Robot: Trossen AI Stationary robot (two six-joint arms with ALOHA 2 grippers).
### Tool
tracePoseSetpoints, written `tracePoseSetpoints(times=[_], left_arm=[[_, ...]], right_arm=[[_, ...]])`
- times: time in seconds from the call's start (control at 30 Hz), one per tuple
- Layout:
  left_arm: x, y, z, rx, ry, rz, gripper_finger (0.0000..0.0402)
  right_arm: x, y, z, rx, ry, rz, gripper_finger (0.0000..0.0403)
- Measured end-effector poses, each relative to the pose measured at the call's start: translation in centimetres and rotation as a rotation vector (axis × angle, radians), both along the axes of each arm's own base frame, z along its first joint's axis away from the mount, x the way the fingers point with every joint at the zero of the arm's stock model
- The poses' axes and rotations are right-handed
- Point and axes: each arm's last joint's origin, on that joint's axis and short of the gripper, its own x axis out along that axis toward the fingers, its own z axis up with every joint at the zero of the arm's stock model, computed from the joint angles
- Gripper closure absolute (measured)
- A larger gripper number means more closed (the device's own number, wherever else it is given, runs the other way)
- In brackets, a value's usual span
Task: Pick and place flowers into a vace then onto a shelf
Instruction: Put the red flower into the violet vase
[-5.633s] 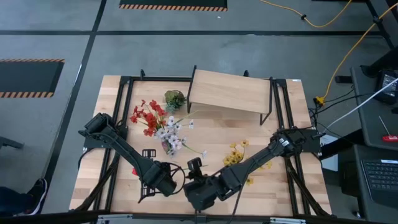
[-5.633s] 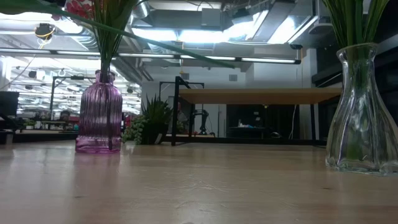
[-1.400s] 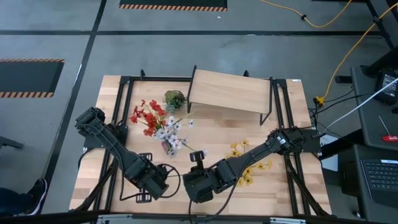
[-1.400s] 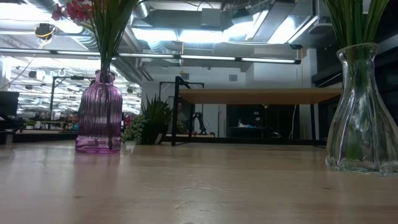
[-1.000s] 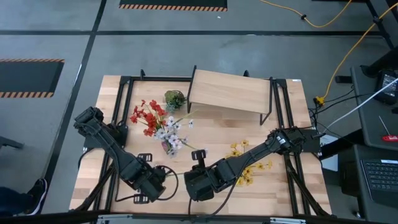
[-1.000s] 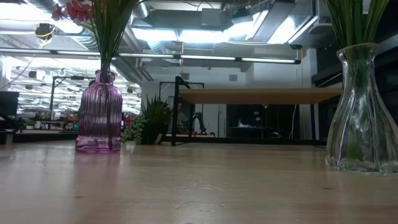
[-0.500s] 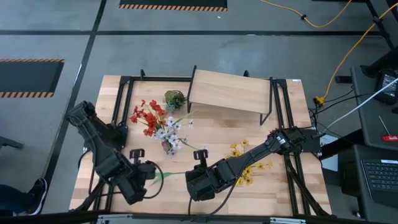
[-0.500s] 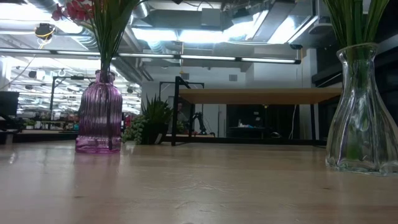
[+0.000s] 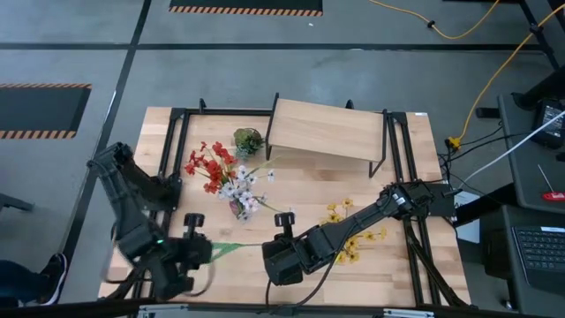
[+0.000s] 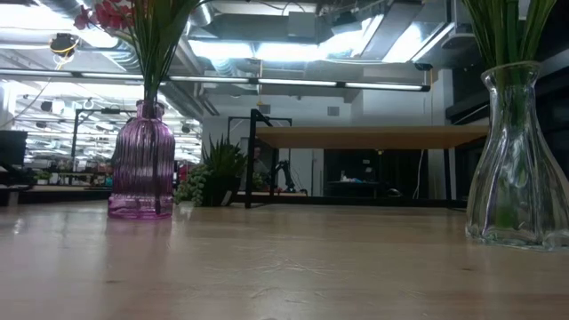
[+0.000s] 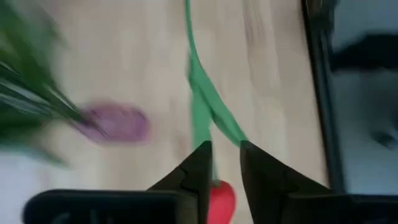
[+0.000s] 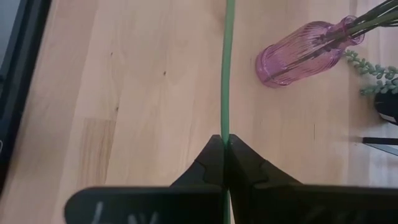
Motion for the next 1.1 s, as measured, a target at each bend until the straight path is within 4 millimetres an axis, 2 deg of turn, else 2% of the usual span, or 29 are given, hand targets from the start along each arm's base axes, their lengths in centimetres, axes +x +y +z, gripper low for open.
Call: tracePoseSetpoints(times=[0.13, 0.27, 0.37, 0.47, 0.57, 0.67, 0.83, 1.1], left_arm=[[-2.5, -1.0, 1.0, 0.114, -0.227, -0.046, 0.0355], [-4.6, -1.8, 1.7, 0.136, -0.371, -0.062, 0.0381], [-5.9, -2.2, 2.0, 0.127, -0.446, -0.063, 0.0397], [-6.5, -2.4, 2.2, 0.140, -0.512, -0.060, 0.0398], [-6.7, -2.5, 2.3, 0.148, -0.535, -0.060, 0.0399], [-6.6, -2.4, 2.3, 0.164, -0.532, -0.068, 0.0400], [-7.0, -2.3, 1.2, 0.256, -0.576, -0.099, 0.0400], [-10.5, -1.3, -0.9, 0.167, -0.692, -0.071, 0.0400]], right_arm=[[-0.2, 0.6, 0.1, 0.007, -0.015, 0.009, 0.0403], [-1.0, 1.3, 1.1, 0.018, -0.036, 0.034, 0.0403], [-1.8, 1.7, 2.5, 0.019, -0.068, 0.069, 0.0403], [-2.7, 1.7, 4.8, 0.040, -0.128, 0.096, 0.0403], [-3.6, 1.3, 7.3, 0.077, -0.203, 0.106, 0.0403], [-4.0, 0.9, 8.8, 0.080, -0.251, 0.137, 0.0403], [-4.8, 0.7, 10.7, 0.076, -0.321, 0.193, 0.0403], [-6.1, 1.2, 11.3, 0.059, -0.316, 0.192, 0.0403]])
